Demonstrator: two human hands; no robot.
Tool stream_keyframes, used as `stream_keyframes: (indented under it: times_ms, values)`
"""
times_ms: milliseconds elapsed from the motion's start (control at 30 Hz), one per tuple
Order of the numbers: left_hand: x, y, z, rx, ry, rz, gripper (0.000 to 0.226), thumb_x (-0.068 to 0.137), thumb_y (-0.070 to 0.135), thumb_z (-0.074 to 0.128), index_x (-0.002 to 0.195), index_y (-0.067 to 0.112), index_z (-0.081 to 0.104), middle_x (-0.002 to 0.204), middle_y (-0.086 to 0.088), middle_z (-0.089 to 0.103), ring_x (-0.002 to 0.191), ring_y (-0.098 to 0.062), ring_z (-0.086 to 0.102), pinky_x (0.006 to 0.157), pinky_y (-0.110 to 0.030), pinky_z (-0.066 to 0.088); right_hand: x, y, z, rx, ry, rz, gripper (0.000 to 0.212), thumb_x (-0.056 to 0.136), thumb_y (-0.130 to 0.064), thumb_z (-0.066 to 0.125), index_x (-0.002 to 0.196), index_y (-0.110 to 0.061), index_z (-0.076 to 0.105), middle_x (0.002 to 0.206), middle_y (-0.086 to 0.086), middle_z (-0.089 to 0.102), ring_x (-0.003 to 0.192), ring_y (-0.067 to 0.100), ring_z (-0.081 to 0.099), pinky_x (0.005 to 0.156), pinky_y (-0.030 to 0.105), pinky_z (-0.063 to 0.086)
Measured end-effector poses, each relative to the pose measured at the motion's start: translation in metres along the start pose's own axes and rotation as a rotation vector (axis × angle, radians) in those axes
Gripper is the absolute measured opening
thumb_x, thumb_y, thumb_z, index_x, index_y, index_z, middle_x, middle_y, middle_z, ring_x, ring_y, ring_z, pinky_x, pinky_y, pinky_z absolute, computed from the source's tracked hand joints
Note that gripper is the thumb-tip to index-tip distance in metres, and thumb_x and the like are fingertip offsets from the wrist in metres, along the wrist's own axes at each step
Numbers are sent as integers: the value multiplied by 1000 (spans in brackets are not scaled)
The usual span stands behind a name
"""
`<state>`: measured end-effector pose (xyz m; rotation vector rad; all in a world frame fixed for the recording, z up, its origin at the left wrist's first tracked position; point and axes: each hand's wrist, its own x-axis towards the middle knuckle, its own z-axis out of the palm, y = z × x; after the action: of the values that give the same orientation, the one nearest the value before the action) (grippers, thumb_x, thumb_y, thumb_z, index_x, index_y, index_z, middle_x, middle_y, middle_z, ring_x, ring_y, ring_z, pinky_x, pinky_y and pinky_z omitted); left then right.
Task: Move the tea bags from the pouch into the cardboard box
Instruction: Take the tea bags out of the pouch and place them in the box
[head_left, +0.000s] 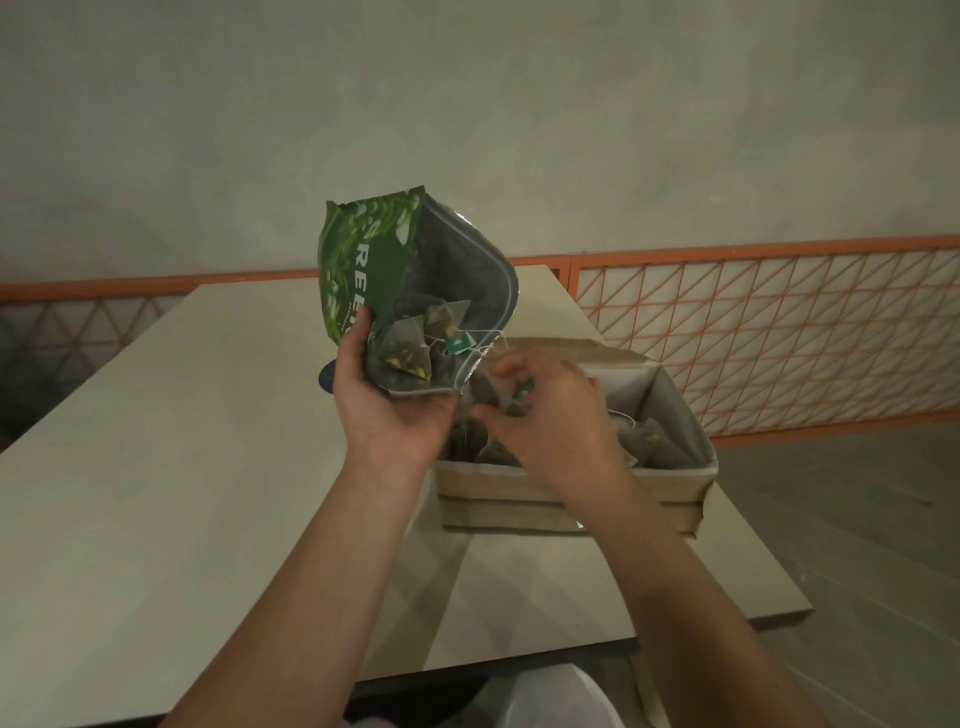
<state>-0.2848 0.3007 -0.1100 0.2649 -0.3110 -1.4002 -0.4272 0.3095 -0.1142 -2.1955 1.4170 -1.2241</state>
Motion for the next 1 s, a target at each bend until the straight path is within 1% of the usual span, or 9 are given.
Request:
stream_keyframes:
  times_ms: [100,200,367,500,600,700,800,933,1000]
  values:
    - [0,2,1,-20,-7,-1,53,97,44,55,141,14,61,145,-15,59,137,-36,52,113,-48,44,1,6,-5,108,-32,42,28,82,-9,70,104,-25,63,77,-19,57,67,0,55,74,25,50]
    - [-2,2,2,-9,-6,4,53,98,44,53,141,14,61,144,-15,59,137,-36,53,111,-47,46,2,7,-11,118,-55,37,26,86,-10,68,109,-22,67,76,-18,56,63,-7,55,57,7,42]
    - [-3,-1,3,19,14,12,51,99,45,53,138,15,63,142,-14,62,135,-34,55,107,-45,49,1,2,-9,217,73,-19,20,81,-9,67,93,-21,59,84,-4,54,72,8,51,61,18,41]
    - [-4,-3,1,39,14,5,54,98,47,52,141,16,61,146,-13,59,138,-34,53,103,-43,50,1,-8,-6,349,116,-29,13,89,-15,64,101,-19,60,96,-10,61,72,9,55,62,25,48]
    - [-5,-4,3,42,19,-16,54,98,47,51,139,14,62,144,-13,60,135,-34,54,102,-41,48,3,-9,-1,336,29,59,32,84,-35,72,108,-24,52,89,-15,62,64,4,54,55,22,45]
    - [-5,-4,4,37,16,-14,54,97,47,52,137,12,63,142,-13,60,126,-35,54,91,-39,43,2,-9,4,318,33,97,41,80,-38,77,105,-26,47,76,-9,65,62,1,58,57,19,47]
    - [-2,-2,1,28,29,-2,55,98,45,53,142,13,59,150,-14,54,137,-32,52,110,-41,41,2,-12,3,253,99,57,37,83,-35,74,107,-27,48,57,-9,51,49,3,50,47,16,39]
    - [-2,-3,0,29,27,-13,58,97,45,54,145,12,56,152,-13,52,143,-32,47,121,-43,34,7,-19,3,69,151,-71,40,84,-40,71,119,-35,53,91,-9,60,62,4,52,55,21,44]
    - [-4,-3,1,23,26,-16,58,96,44,55,144,11,57,152,-13,51,143,-30,46,121,-40,33,10,-20,5,-28,202,-88,38,82,-47,71,116,-35,60,97,-5,55,70,10,54,57,22,44]
